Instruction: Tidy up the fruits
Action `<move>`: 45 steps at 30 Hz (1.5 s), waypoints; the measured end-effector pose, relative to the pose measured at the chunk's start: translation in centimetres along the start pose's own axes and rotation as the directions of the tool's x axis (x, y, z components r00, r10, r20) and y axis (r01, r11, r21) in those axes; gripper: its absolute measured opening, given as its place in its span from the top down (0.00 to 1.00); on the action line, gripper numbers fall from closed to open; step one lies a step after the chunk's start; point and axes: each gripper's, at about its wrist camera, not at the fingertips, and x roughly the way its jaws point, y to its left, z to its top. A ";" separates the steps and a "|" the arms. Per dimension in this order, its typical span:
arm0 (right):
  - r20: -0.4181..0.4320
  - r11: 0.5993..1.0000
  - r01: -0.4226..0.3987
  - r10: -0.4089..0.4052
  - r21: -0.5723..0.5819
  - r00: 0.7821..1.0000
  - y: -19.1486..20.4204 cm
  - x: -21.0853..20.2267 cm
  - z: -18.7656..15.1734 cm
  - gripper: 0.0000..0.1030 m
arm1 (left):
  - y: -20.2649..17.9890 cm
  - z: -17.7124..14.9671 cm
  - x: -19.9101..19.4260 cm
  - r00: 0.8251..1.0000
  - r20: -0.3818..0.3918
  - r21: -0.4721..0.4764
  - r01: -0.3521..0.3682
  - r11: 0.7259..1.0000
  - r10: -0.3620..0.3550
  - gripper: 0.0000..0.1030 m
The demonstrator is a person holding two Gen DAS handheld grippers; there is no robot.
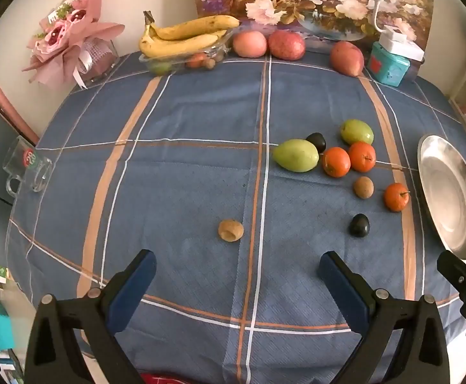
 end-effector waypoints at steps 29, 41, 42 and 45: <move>-0.004 1.000 0.003 -0.003 -0.008 1.000 0.0 -0.1 0.1 0.03 | 0.5 0.0 0.4 1.000 -0.024 -0.024 0.010 1.000 -0.010 0.00; -0.007 1.000 0.004 -0.005 -0.007 1.000 0.0 0.0 0.2 0.03 | 0.6 -0.1 0.6 1.000 -0.028 -0.023 0.010 1.000 -0.011 0.00; -0.007 1.000 0.005 -0.005 -0.007 1.000 0.0 0.0 0.2 0.03 | 0.6 -0.1 0.6 1.000 -0.028 -0.023 0.010 1.000 -0.011 0.00; -0.007 1.000 0.005 -0.005 -0.006 1.000 0.0 0.0 0.2 0.03 | 0.6 -0.1 0.6 1.000 -0.028 -0.024 0.011 1.000 -0.012 0.00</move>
